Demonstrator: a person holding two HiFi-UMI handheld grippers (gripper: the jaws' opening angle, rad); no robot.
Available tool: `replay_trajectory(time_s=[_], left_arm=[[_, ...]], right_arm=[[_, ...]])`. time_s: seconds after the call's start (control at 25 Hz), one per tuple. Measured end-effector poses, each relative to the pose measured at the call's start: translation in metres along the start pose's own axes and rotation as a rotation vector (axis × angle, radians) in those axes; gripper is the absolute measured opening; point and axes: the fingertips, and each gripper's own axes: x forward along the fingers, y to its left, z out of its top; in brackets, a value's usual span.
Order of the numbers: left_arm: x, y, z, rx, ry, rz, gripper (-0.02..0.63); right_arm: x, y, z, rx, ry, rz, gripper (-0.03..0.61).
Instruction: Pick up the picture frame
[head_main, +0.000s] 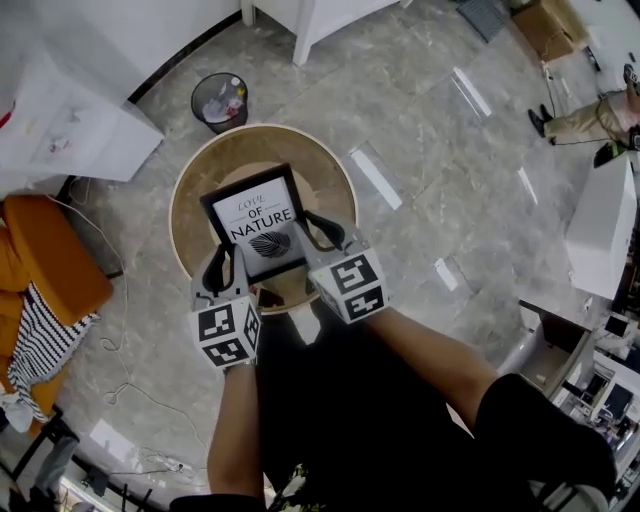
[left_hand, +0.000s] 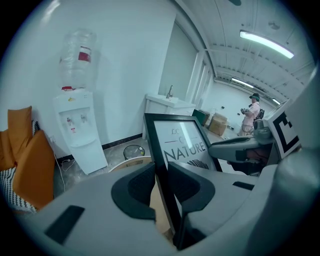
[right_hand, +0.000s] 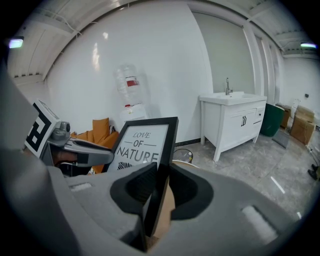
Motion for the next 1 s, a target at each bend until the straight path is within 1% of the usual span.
replay_trajectory(time_s=[0.24, 0.4, 0.56, 0.8, 1.0], left_arm=[[-0.016, -0.007, 0.028, 0.037, -0.041, -0.006, 0.092], [-0.031, -0.006, 0.046, 0.043, -0.065, -0.002, 0.091], [-0.047, -0.012, 0.057, 0.061, -0.089, -0.001, 0.091], [-0.066, -0.017, 0.074, 0.067, -0.128, -0.005, 0.091], [-0.083, -0.024, 0.09, 0.091, -0.159, -0.003, 0.091]], right_arm=[[-0.018, 0.004, 0.03, 0.001, -0.049, -0.004, 0.074], [-0.027, 0.011, 0.046, -0.011, -0.076, -0.001, 0.074], [-0.043, 0.017, 0.058, -0.038, -0.105, 0.001, 0.077], [-0.059, 0.022, 0.077, -0.044, -0.144, -0.004, 0.075], [-0.075, 0.026, 0.093, -0.046, -0.178, -0.008, 0.075]])
